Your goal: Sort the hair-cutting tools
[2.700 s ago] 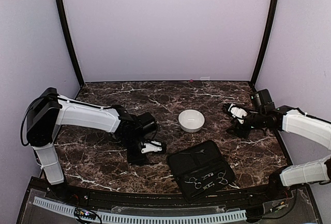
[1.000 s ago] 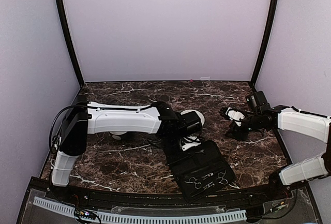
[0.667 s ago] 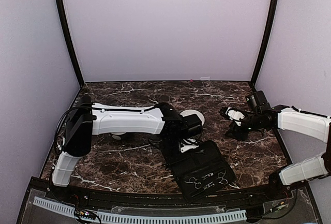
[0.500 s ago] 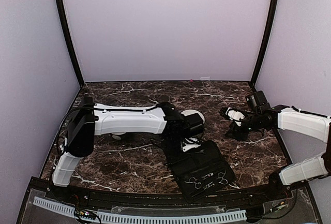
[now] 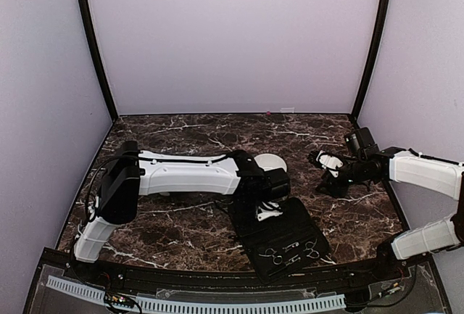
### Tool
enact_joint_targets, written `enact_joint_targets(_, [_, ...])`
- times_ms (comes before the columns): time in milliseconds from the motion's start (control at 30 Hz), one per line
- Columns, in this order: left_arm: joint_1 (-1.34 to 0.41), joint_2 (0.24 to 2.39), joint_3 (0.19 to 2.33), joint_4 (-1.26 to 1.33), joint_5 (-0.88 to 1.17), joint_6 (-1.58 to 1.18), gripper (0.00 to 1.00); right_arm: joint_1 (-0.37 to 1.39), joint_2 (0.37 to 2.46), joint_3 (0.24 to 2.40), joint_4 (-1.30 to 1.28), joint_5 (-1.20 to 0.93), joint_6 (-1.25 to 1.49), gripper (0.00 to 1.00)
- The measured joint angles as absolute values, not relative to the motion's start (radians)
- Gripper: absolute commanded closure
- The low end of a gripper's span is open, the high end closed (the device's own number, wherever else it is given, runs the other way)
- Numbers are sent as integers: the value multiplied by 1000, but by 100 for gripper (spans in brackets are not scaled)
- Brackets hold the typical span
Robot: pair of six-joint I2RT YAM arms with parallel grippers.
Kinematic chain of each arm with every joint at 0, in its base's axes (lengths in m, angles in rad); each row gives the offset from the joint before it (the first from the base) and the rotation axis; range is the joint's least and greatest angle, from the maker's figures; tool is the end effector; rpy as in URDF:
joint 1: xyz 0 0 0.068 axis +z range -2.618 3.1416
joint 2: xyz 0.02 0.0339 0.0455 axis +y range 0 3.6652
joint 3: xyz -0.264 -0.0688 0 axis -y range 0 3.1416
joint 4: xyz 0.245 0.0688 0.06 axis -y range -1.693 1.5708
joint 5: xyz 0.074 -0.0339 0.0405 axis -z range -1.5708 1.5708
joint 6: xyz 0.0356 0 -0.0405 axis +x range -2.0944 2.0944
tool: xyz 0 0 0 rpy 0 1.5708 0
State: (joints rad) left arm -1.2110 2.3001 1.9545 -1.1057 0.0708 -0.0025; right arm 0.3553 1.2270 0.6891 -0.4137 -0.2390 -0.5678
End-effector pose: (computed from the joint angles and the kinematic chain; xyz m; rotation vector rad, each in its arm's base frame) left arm 0.1595 -0.4313 0.1751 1.7539 2.5290 -0.1945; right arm 0.2176 0.0897 0.1996 -1.1966 2.1906 0.2132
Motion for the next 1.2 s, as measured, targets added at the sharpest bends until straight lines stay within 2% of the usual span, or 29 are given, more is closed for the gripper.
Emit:
enact_joint_targets(800, [-1224, 2440, 2171, -1153, 95, 4, 100, 355, 1227, 690, -416, -239, -568, 52])
enact_joint_targets(1200, [-1208, 2470, 2210, -1052, 117, 2, 98, 355, 1227, 690, -417, -239, -568, 52])
